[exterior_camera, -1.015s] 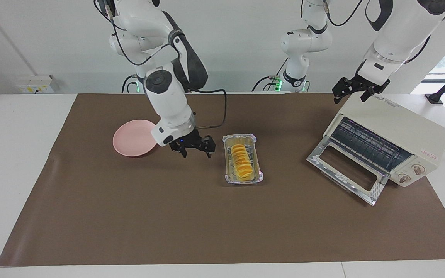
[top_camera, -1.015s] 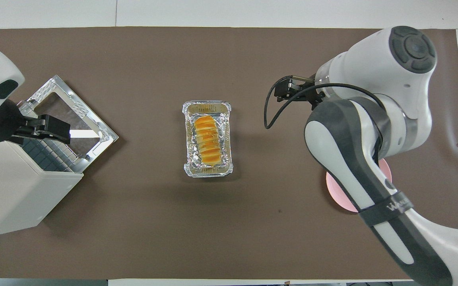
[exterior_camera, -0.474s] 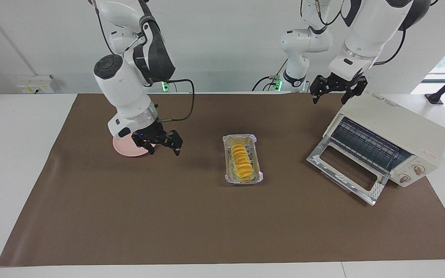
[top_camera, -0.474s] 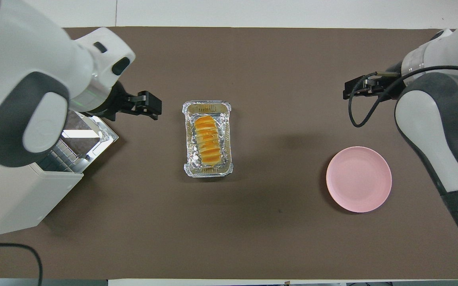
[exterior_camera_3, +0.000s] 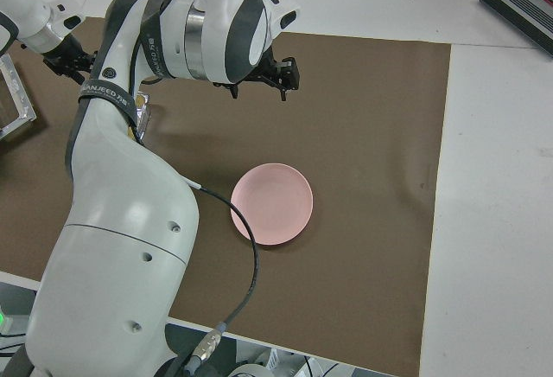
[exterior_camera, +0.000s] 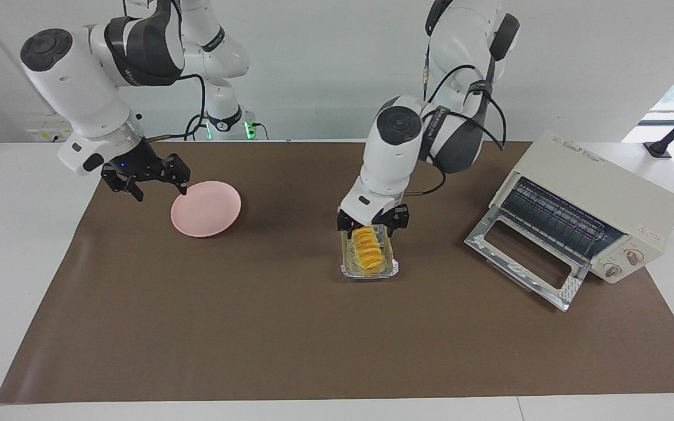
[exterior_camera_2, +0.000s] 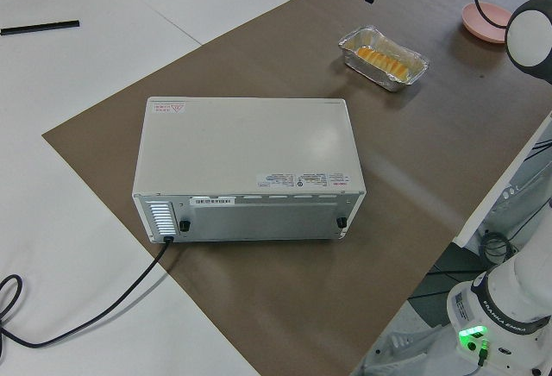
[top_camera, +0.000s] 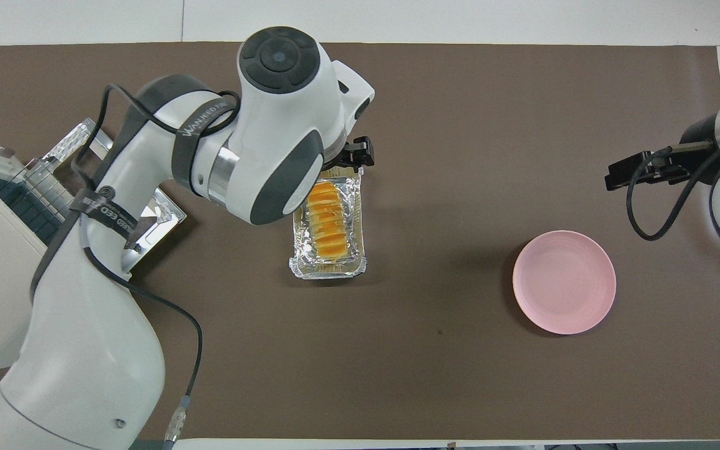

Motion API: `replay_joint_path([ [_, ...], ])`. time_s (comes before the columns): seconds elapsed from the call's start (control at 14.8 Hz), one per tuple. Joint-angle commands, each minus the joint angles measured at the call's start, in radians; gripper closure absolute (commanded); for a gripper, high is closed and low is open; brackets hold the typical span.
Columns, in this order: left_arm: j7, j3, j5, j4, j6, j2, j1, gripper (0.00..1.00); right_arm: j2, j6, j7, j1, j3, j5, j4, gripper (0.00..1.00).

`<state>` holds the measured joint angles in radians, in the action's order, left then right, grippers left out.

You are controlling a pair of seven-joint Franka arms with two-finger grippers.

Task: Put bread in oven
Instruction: 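Release the tray with the right gripper while the left gripper reaches it, then grasp the foil tray rim with the left gripper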

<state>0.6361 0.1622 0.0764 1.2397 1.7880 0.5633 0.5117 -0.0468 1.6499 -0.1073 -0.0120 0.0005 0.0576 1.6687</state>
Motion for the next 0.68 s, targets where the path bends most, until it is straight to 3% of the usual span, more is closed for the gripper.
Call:
replay_joint_path([
  [0.0, 0.095, -0.023, 0.03, 0.087, 0.074, -0.003, 0.037, 0.0, 0.047, -0.053, -0.014, -0.016, 0.012, -0.024, 0.031, 0.0],
  [0.14, 0.146, -0.023, 0.029, 0.154, 0.163, 0.001, 0.065, 0.0, 0.074, -0.09, -0.015, -0.016, 0.012, -0.053, 0.033, 0.0],
  [0.61, 0.151, -0.023, 0.029, 0.228, 0.258, 0.013, 0.082, 0.03, 0.134, -0.108, -0.022, -0.04, 0.012, -0.068, 0.023, 0.0],
])
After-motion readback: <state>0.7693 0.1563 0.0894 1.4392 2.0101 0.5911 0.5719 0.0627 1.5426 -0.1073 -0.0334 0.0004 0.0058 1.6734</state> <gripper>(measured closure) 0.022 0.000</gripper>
